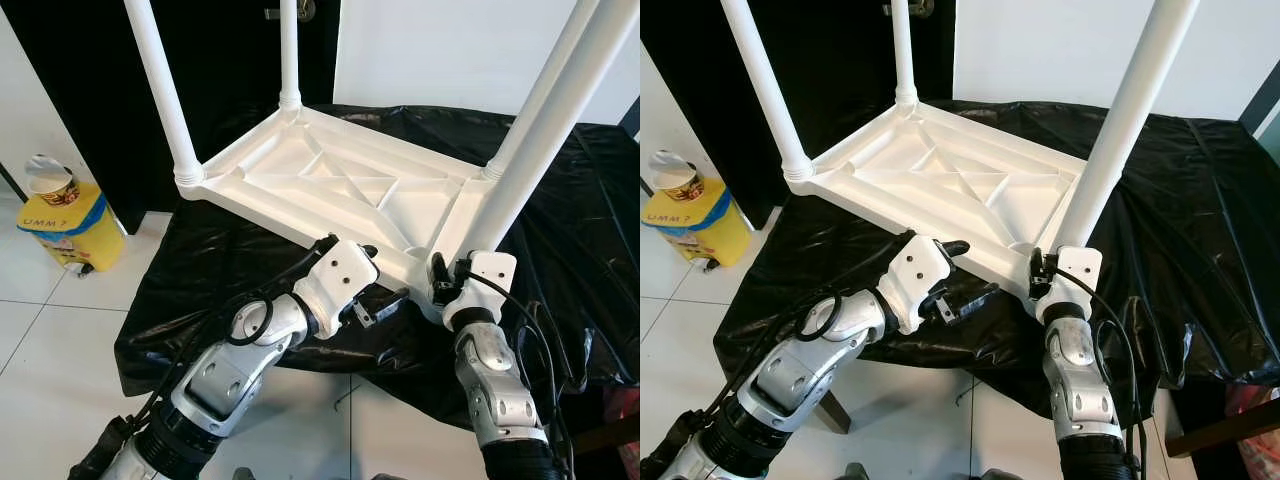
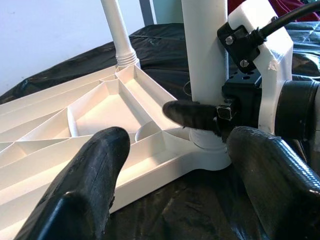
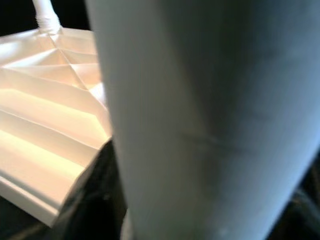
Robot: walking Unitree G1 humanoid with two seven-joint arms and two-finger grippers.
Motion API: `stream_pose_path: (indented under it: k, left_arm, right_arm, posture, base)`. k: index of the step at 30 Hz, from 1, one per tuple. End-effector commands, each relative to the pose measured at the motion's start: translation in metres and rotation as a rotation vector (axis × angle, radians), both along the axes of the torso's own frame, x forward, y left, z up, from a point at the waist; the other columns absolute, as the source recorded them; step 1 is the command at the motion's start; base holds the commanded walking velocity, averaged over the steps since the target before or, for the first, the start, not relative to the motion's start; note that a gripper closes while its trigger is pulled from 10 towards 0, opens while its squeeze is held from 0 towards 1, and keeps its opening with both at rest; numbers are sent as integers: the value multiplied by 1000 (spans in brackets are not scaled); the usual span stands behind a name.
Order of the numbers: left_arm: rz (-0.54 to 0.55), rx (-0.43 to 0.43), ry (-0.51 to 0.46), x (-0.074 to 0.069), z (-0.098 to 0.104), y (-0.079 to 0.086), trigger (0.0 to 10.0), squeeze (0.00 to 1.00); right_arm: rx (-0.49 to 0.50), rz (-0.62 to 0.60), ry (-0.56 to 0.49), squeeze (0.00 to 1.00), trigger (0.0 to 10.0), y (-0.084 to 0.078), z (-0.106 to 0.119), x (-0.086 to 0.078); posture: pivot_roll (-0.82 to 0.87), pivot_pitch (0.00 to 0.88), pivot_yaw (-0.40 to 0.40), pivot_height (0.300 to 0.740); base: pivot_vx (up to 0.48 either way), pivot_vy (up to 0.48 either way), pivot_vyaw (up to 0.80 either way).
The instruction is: Building children table
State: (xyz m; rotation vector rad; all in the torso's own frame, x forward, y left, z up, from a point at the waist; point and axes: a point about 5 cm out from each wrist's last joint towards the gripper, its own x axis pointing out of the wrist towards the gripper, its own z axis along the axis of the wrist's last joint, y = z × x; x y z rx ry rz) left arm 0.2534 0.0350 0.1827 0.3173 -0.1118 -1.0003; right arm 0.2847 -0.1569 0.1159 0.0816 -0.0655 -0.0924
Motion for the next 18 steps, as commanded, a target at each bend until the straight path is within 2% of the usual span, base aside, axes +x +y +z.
stream_pose_path:
  k: [1,11,12,13,14,15,18]
  left_arm:
    - [14,-4,-9,-1,0,0,10000,0]
    - [17,2,-15,-2,-1,1,10000,0]
    - [12,5,-18,-2,-1,1,10000,0]
    - [12,5,-18,-2,-1,1,10000,0]
    - [4,11,-21,-3,-1,1,10000,0]
    - [4,11,-21,-3,-1,1,10000,0]
    - [-1,15,-22,-3,-1,2,10000,0]
  right_arm:
    - [13,29,-16,1000,10000,3,3,-1]
    - [9,121,-66,1000,10000,-4,10,-4]
    - [-14,167,-68,1000,10000,-11,11,-4]
    - [-14,167,-68,1000,10000,-11,11,-4]
    - [-48,272,-62,0,10000,-25,12,-5]
    - [-48,272,-62,0,10000,-25,12,-5]
    - [-86,408,-39,0,10000,-32,10,-7]
  posture:
    - [29,23,-91,740]
    - [28,20,-89,740]
    - [27,18,-79,740]
    - [27,18,-79,740]
    - [27,18,-74,740]
    - [27,18,-74,740]
    - [27,17,-73,740]
  base:
    - [0,0,0]
    - [0,0,0]
    - [0,0,0]
    - [0,0,0]
    - [0,0,0]
    - [0,0,0]
    - [0,0,0]
